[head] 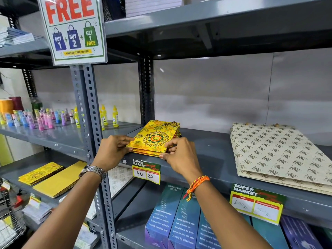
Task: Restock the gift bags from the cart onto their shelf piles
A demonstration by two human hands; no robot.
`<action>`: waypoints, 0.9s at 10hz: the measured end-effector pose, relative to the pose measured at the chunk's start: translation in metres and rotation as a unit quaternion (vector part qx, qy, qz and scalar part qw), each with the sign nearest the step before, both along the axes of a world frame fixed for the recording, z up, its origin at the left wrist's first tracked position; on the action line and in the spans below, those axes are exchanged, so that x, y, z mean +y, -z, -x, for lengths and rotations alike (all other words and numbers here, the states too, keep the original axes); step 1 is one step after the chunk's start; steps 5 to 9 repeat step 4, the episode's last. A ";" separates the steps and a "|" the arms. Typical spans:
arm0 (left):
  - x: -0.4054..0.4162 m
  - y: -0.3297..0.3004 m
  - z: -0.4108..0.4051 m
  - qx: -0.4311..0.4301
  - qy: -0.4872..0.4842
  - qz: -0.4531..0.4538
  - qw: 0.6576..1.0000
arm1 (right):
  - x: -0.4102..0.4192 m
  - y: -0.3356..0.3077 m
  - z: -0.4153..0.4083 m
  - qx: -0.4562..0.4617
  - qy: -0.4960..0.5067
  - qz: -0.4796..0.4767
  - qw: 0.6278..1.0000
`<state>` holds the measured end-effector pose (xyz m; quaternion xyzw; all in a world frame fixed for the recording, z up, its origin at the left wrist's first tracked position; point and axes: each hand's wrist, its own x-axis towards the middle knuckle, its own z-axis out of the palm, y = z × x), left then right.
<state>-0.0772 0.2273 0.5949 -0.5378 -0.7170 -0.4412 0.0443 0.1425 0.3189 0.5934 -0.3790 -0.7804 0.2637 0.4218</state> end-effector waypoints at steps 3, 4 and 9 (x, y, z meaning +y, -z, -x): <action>-0.012 -0.011 -0.031 0.074 -0.103 -0.036 0.991 | -0.009 -0.018 -0.041 -0.017 -0.023 -0.020 0.999; -0.011 -0.015 -0.055 0.121 -0.156 -0.124 0.972 | -0.009 -0.026 -0.083 0.076 -0.001 0.001 0.997; -0.011 -0.015 -0.055 0.121 -0.156 -0.124 0.972 | -0.009 -0.026 -0.083 0.076 -0.001 0.001 0.997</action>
